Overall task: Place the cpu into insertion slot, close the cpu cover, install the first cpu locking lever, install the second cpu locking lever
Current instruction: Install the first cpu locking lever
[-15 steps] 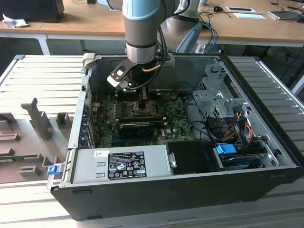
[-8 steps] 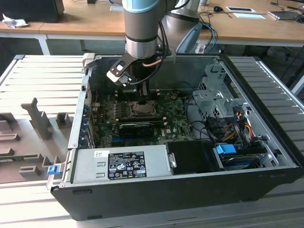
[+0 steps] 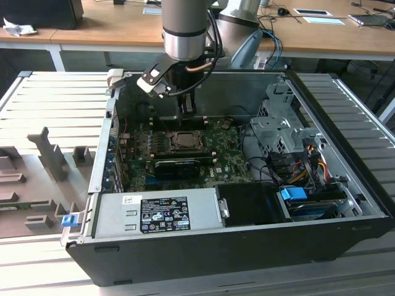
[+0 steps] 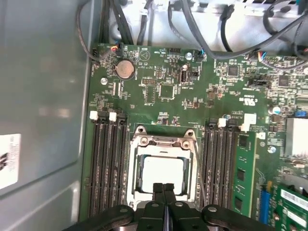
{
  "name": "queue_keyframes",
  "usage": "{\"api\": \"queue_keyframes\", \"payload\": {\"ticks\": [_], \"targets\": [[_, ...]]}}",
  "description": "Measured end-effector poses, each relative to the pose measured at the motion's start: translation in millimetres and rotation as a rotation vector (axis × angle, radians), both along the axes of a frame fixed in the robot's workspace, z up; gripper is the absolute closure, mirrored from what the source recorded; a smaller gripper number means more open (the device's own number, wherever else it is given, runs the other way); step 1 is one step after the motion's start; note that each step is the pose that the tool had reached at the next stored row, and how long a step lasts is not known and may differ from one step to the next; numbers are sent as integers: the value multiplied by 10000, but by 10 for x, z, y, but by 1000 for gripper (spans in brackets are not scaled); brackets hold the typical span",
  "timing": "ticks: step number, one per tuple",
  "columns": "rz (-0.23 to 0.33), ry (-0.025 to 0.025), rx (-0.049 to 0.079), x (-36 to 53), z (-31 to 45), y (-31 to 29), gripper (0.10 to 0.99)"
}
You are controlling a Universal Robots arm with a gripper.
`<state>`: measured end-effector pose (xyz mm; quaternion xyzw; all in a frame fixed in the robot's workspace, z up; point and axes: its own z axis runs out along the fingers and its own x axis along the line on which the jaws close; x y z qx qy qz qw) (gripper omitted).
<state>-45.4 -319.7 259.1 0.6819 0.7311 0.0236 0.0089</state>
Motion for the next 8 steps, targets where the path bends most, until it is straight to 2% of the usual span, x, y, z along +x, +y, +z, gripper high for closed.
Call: {"api": "queue_keyframes", "payload": {"ticks": [5, 8], "targets": [[0, -1, 2, 0, 229, 0, 980], [1, 0, 1, 0, 302, 0, 980]]}}
